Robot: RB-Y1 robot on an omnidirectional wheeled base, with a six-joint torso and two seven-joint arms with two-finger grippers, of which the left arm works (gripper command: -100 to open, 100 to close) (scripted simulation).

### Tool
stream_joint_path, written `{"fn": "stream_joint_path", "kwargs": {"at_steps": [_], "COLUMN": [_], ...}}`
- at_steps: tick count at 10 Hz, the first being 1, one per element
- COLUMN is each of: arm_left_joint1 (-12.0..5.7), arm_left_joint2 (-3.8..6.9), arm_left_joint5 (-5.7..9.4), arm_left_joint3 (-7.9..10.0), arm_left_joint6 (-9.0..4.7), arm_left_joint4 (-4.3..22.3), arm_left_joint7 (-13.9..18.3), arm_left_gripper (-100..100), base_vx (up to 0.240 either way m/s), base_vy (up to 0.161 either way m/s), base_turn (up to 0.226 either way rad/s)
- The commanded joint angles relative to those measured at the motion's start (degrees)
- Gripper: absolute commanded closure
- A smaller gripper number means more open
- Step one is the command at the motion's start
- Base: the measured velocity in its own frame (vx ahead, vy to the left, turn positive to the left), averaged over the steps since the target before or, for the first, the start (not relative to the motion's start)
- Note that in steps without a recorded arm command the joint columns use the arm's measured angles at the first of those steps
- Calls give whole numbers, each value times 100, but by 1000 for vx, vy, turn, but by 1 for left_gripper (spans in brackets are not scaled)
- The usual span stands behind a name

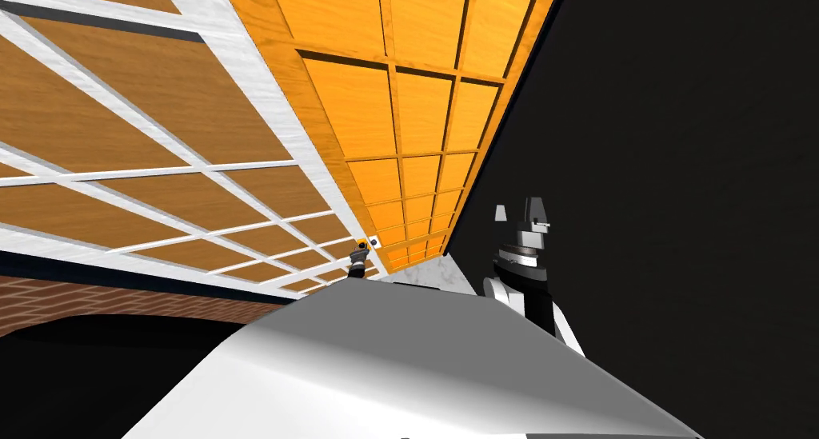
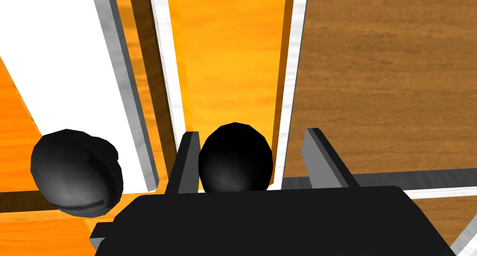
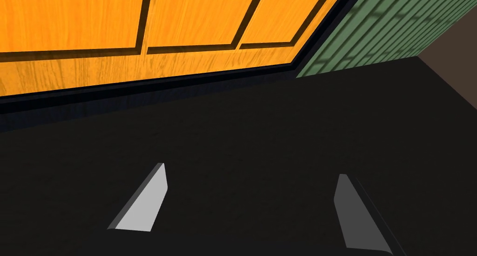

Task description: Pull the door open

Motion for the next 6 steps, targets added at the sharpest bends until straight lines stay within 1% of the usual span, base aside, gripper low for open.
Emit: {"fn": "stream_joint_path", "kwargs": {"at_steps": [1,5,6], "arm_left_joint1": [11,11,132], "arm_left_joint2": [10,10,13], "arm_left_joint5": [5,5,24], "arm_left_joint3": [12,12,36], "arm_left_joint6": [3,3,27], "arm_left_joint4": [5,5,75], "arm_left_joint7": [2,2,110], "arm_left_gripper": [100,100,100], "base_vx": [-26,-11,-92], "base_vy": [-24,-4,-17], "base_turn": [-45,3,-2]}}
